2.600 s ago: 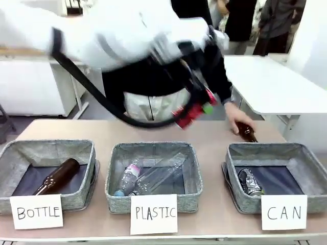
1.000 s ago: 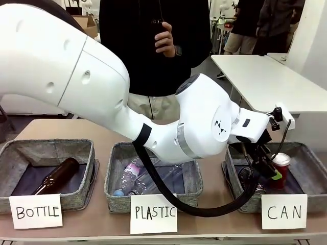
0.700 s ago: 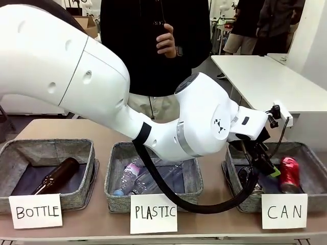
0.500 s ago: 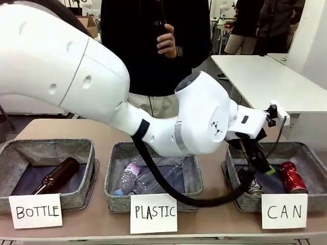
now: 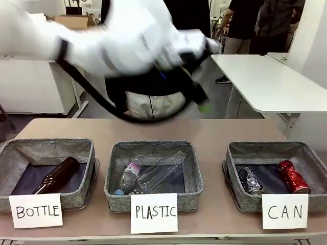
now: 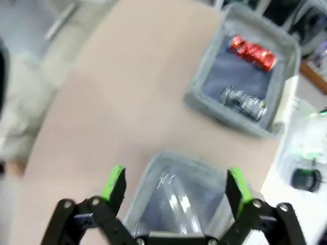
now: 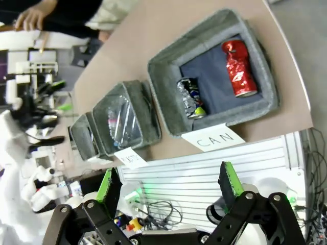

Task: Sort the can waste into the basket.
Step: Pick up the can waste from the table and place it in the right Fabric basket.

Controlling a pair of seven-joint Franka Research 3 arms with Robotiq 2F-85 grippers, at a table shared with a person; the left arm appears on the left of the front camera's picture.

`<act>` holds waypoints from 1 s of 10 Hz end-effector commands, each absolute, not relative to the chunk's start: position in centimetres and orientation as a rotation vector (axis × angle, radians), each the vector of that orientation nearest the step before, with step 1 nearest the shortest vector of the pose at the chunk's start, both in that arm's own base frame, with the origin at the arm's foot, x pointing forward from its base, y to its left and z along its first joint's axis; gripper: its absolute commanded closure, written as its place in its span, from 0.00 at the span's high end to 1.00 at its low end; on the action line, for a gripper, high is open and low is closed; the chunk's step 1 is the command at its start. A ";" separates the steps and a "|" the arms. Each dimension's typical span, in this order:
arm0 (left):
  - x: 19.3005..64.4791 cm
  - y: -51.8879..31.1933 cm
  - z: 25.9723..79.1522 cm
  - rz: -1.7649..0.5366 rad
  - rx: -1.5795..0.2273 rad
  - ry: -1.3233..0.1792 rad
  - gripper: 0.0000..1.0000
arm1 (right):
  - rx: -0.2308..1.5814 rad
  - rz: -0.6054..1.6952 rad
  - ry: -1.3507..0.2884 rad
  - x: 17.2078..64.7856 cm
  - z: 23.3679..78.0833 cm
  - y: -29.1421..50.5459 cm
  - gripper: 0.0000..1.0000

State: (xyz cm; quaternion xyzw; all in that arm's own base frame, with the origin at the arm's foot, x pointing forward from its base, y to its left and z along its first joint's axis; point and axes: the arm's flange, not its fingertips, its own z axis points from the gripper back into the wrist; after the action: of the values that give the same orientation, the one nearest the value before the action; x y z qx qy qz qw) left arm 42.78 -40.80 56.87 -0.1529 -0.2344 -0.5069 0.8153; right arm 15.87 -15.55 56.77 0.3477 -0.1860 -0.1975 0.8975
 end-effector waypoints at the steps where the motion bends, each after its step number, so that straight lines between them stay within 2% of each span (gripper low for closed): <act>1: 45.2 -31.6 61.0 -0.787 -0.311 -0.298 1.00 | 0.729 -0.403 -0.389 15.8 57.1 -15.8 1.00; 3: 47.7 -18.8 62.3 -0.523 -0.451 -0.162 1.00 | 0.720 -0.409 -0.385 15.9 56.8 -15.6 1.00; 4: 48.1 -12.3 61.9 -0.368 -0.583 -0.146 1.00 | 0.741 -0.357 -0.390 18.1 57.8 -12.5 1.00; 6: 46.8 -1.5 59.5 -0.095 -0.950 -0.181 1.00 | 0.883 -0.237 -0.297 23.8 57.7 -5.2 1.00; 9: 44.4 4.6 55.7 0.165 -1.323 -0.163 1.00 | 1.013 -0.344 -0.172 29.2 57.6 2.8 1.00; 10: 43.1 5.4 54.4 0.163 -1.383 -0.161 1.00 | 1.053 -0.411 -0.128 30.3 57.8 4.2 1.00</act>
State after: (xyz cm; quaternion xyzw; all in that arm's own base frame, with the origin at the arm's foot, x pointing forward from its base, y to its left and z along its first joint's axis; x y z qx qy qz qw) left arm 44.97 6.81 54.82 -0.5847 -0.0506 0.0422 0.8085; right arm 29.01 3.87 56.43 0.4850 -0.0710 -0.1456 0.8594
